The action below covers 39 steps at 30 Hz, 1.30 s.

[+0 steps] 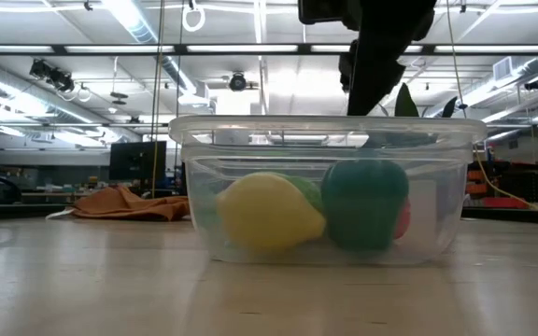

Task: Pick and placing Produce into tupperware
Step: Return to Home Position

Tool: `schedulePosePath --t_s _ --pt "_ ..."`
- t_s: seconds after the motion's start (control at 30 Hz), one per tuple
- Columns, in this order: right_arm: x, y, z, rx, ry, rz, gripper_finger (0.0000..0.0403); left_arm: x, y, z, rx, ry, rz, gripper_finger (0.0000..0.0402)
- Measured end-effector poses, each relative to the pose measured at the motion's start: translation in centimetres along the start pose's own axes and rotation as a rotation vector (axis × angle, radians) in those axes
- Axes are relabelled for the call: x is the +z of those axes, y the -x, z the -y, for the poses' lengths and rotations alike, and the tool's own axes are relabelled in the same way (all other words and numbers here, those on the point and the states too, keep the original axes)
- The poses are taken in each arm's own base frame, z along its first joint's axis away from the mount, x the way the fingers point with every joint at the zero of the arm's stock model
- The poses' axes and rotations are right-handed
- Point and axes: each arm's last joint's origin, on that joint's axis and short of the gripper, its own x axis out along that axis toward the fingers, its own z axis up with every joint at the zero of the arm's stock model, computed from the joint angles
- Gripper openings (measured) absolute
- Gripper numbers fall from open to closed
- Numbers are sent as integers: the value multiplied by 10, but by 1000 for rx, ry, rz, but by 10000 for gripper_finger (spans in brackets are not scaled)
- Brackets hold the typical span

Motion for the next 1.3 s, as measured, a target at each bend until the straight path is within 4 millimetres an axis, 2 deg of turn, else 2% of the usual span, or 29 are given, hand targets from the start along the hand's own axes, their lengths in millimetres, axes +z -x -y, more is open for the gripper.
schedulePosePath --t_s 0.17,0.23,0.37,0.57,0.8,0.9,1.0,1.07,1.3 --pt "2 13 7 1 -10 21 39 0 0 0 -1 10 1 174" --pt "5 25 12 3 -3 58 10 0 0 0 -1 11 5 173" --pt "10 60 31 -55 -15 168 21 0 0 0 -1 11 5 174" --pt "4 134 64 -131 -54 377 3 1 0 0 -1 11 5 174" --pt "-34 222 91 -177 -115 622 2 1 0 0 -1 11 5 174" --pt "-60 246 94 -168 -134 723 1 1 0 0 -1 11 5 174" --pt "-89 254 96 -148 -168 821 1 1 0 0 -1 11 5 174" --pt "-107 252 97 -111 -191 882 0 1 0 0 -1 11 5 174" --pt "-154 226 105 29 -221 1060 0 1 0 0 -1 10 5 174"
